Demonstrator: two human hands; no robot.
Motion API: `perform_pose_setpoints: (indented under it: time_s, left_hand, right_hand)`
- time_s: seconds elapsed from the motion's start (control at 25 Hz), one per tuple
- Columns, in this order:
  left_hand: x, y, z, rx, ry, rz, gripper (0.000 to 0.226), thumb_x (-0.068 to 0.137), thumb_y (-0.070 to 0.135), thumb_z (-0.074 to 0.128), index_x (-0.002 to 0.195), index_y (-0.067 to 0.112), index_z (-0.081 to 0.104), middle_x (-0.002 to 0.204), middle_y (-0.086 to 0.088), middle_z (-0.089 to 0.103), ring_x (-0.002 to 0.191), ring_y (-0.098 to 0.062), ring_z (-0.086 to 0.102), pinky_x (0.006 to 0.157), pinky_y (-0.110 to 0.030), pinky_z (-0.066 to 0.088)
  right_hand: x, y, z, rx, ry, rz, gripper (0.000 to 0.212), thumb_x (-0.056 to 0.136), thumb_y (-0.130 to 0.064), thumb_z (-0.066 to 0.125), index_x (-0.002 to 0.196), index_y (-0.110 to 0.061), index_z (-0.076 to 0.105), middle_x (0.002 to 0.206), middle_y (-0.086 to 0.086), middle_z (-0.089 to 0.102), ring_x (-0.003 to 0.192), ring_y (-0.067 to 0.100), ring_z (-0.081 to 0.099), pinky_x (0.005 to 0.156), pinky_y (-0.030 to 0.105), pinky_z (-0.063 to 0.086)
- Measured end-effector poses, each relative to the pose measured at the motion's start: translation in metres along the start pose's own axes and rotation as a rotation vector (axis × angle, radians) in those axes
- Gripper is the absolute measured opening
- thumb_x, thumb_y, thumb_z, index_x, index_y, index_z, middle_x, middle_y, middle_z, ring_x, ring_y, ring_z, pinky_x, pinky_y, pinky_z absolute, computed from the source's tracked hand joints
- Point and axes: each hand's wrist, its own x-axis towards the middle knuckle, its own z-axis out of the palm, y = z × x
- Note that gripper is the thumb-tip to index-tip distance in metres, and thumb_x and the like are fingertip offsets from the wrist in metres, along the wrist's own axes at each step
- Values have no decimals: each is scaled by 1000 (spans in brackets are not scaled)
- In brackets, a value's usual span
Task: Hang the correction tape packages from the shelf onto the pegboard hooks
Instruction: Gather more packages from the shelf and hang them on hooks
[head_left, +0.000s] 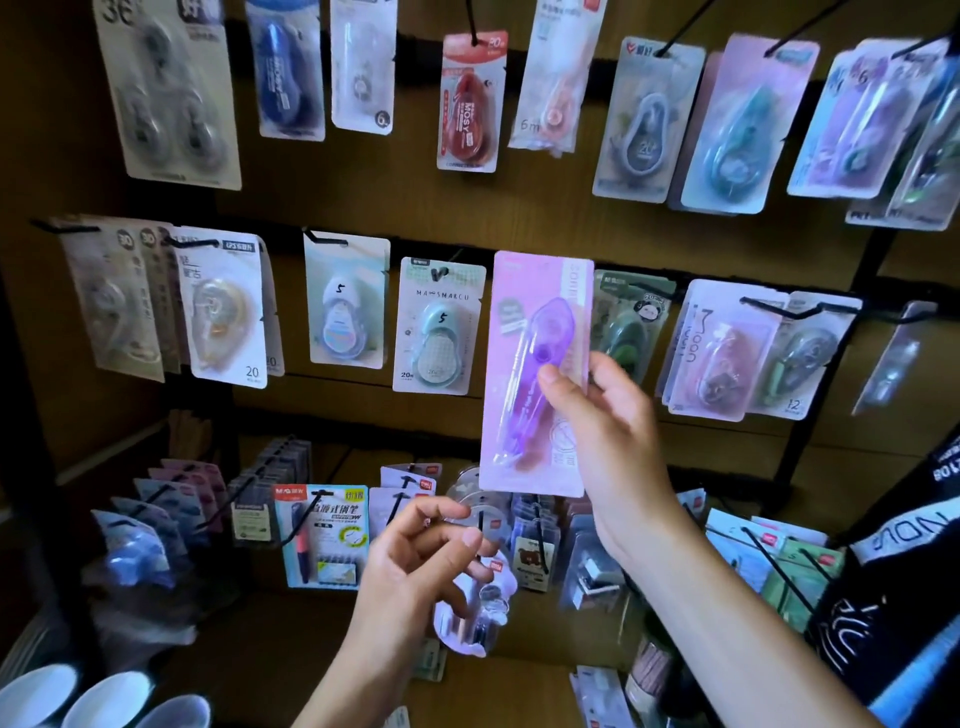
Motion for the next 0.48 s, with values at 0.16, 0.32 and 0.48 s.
perform_pose_setpoints:
  time_s: [0.16,0.32,0.48]
  left_hand:
    - [-1,2,-1,11,-5,6,42,65,33,78,96,9,61,79,-20,70,62,-23,63,50,-30,42]
    - [-2,2,-5,3,15,-8,19,75,23,71,90,14,65,79,-20,70,63,-27,62,51,-30,43]
    - [-3,4,-6,-27,37,-20,18,75,24,70,89,14,65,79,-20,70,64,-29,62,48,-30,43]
  right_hand:
    - [-8,9,3,24,110,-53,12,94,-16,61,105,-16,65,95,-1,76,87,9,70,69,15,51]
    - [-5,10,7,28,163,-22,8,94,-17,61,100,-16,65,92,-2,76,84,10,70,70,19,52]
    - [6,14,9,2,180,54,6,93,-20,63,97,-18,67,90,-4,77,82,7,70,68,17,52]
